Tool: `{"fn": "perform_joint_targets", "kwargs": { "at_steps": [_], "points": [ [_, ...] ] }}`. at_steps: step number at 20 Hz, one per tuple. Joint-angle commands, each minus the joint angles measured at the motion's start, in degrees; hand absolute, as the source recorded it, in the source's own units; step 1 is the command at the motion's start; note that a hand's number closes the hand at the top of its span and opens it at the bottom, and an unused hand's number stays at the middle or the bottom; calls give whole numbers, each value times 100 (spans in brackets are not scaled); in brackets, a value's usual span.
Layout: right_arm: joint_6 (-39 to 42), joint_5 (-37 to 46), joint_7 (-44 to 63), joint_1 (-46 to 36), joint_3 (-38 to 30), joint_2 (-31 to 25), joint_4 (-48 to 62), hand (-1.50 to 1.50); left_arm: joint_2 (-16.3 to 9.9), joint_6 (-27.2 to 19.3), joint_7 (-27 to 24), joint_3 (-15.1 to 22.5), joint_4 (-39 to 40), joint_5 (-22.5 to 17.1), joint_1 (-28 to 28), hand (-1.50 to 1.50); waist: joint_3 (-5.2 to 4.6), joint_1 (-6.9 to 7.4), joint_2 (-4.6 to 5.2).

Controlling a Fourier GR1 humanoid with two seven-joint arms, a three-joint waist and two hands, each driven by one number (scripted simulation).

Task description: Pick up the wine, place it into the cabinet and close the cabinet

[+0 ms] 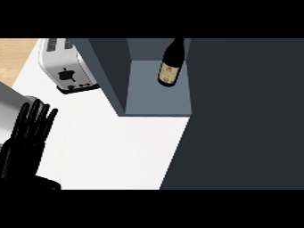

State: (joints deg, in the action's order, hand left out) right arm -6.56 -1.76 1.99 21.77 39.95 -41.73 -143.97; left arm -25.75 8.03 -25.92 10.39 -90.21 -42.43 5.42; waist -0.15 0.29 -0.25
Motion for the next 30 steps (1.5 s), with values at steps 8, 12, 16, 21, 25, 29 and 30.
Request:
{"fn": "perform_joint_targets", "kwargs": {
  "at_steps": [8,12,16,21,25,29,30],
  "points": [
    [-25,-15,1100,-786,791,606,-1040,150,-612,678,299,-678,170,-491,-96,-150,-13,70,20],
    [-48,-189,1065,-1158,722,972,-724,150,-618,720,397,-712,200,-566,-235,-150,-12,110,37],
    [-20,-296,1325,-1519,773,1276,-523,150,-631,941,310,-777,436,-597,-240,-150,-31,196,53],
    [-87,-380,1846,-2277,533,1759,-78,150,-776,1046,400,-883,397,-671,-228,-150,-37,353,58],
    [-153,-536,2254,-3187,367,2395,596,150,-811,1226,440,-886,555,-695,-327,-150,-38,406,78],
    [-461,-200,3091,-4418,437,3349,1334,150,-862,1190,509,-1033,641,-774,-313,-150,-30,297,23],
    [-528,-179,3242,-4846,290,3661,1727,150,-777,1328,381,-957,707,-679,-232,-150,-31,305,35]
  ]
}}
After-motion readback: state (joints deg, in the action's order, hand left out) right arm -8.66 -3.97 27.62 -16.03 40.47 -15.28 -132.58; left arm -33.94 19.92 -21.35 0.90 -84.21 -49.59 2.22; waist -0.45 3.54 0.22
